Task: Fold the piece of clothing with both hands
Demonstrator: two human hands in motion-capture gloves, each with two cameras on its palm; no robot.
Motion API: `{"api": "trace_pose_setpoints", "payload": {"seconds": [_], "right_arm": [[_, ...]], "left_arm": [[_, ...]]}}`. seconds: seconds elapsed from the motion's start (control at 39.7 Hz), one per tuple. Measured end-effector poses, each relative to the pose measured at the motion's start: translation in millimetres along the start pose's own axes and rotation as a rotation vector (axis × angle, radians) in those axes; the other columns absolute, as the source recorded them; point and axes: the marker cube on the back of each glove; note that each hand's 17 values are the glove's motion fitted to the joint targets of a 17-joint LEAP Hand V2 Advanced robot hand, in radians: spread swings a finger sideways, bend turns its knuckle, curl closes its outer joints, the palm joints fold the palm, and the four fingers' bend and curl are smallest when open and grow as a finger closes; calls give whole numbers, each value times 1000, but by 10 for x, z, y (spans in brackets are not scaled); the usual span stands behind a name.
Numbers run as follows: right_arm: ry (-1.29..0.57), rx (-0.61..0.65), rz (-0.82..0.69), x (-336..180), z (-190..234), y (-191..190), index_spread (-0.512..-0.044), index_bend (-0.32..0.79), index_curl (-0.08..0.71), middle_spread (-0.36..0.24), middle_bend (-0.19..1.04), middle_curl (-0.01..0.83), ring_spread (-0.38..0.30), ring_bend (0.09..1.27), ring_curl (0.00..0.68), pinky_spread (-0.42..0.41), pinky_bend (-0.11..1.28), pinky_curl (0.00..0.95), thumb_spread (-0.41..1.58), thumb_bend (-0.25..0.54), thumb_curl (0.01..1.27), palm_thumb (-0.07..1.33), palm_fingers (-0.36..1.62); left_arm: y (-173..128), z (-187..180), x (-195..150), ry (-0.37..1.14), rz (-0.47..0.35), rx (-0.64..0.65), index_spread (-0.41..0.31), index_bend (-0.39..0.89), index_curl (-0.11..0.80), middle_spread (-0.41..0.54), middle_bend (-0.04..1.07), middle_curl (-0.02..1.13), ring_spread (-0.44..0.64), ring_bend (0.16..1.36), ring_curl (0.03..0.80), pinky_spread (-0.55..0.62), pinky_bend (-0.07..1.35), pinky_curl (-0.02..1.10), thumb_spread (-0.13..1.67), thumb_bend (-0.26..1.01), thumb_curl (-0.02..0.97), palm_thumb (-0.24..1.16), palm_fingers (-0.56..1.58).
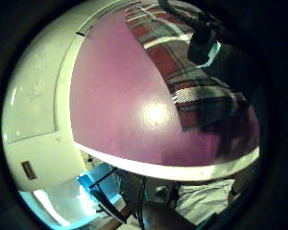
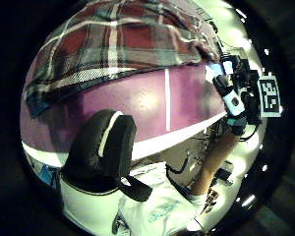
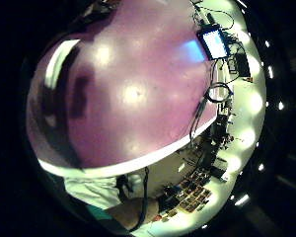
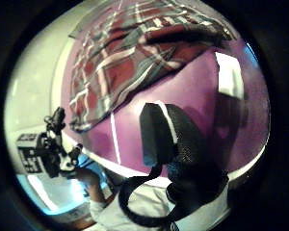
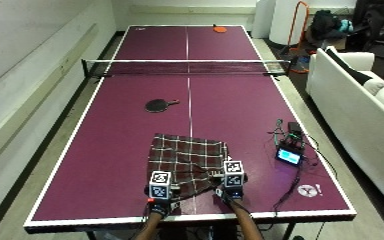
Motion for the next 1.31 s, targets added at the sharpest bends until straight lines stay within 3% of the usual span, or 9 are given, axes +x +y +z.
{"api": "trace_pose_setpoints", "payload": {"seconds": [0.15,0.23,0.38,0.58,0.71,0.73,1.01,1.19,1.31], "right_arm": [[32,20,-27,85,174,-282,-366,123,156,1,245,295,161,343,216,228,650,337,1271,67,224,476,-28],[57,69,-26,79,229,-404,-364,153,174,-25,267,308,145,323,215,219,619,331,1285,89,242,538,0],[117,357,-27,37,142,-589,-382,310,249,-150,371,343,-12,285,200,174,426,274,1391,153,267,650,313],[150,502,-89,49,150,-492,-379,277,294,-266,409,369,-209,519,281,50,291,245,1377,164,273,727,941],[157,418,-145,165,692,-682,-373,233,327,-287,402,384,-262,538,324,-8,227,259,1325,160,279,778,1053],[149,401,-158,170,696,-635,-371,213,330,-288,403,389,-271,555,337,-28,221,266,1315,162,282,794,1094],[7,274,-334,229,-92,-51,-353,131,343,-276,413,422,-271,633,396,-232,348,339,1240,131,274,860,1345],[-229,211,-282,262,-646,-359,-346,112,335,-267,433,439,-263,667,417,-302,441,373,1245,115,264,883,1333],[-347,137,-221,135,-944,-542,-341,111,326,-262,442,447,-257,701,431,-326,481,387,1240,100,258,896,1323]], "left_arm": [[-27,23,-80,-51,-45,29,-16,114,173,69,185,321,174,670,302,159,642,374,1154,-14,227,253,292],[105,-141,-70,-74,-85,104,-38,245,225,70,134,306,146,661,299,155,594,361,1154,-28,222,227,363],[-268,221,-122,-148,-90,230,-108,291,283,-33,218,326,21,638,288,106,458,326,1216,5,226,278,573],[-218,212,-275,-162,-84,265,-224,344,349,-184,198,349,-189,626,304,-26,330,310,1291,80,256,454,914],[132,-28,-313,-131,-68,241,-263,312,369,-247,240,382,-253,588,315,-76,238,309,1305,86,260,499,1022],[189,-70,-324,-133,-64,240,-273,290,368,-273,319,408,-274,579,317,-86,196,303,1304,87,262,507,1090],[754,-866,-492,-115,-19,316,-321,225,403,-357,508,495,-355,611,367,-168,152,295,1309,76,261,566,1258],[473,-1445,-536,-163,-75,334,-332,175,415,-379,544,517,-390,742,416,-226,183,313,1309,65,259,593,1317],[-228,-1506,-544,-183,-80,286,-335,171,420,-385,553,526,-394,792,438,-257,211,341,1306,56,258,611,1323]]}}
